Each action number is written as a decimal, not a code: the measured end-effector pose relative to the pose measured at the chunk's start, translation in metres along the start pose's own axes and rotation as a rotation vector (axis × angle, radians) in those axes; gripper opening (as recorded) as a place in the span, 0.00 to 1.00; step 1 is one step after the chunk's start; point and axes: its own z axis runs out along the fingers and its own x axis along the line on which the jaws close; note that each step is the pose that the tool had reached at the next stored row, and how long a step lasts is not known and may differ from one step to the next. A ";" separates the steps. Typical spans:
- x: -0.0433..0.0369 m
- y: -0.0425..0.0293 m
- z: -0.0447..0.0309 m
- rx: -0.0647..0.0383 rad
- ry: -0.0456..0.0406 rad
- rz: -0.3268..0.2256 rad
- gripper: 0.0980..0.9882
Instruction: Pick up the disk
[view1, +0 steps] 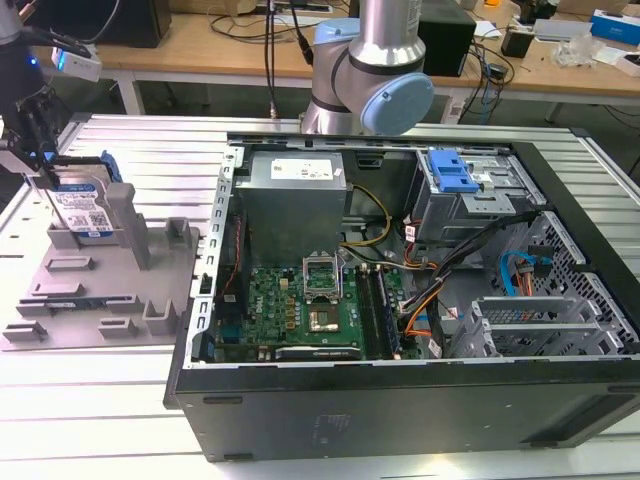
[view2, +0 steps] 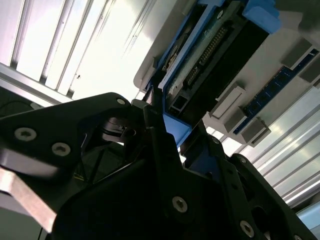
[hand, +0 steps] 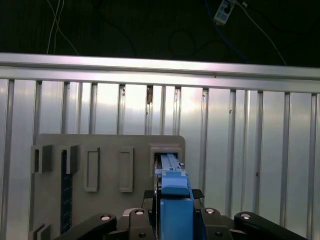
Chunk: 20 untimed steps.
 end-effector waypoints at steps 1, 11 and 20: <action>0.0001 0.0000 -0.0001 0.000 -0.0014 0.000 0.30; 0.0010 0.0011 -0.0293 0.001 -0.0215 -0.001 0.30; 0.0026 0.0030 -0.0835 0.002 -0.0302 -0.001 0.30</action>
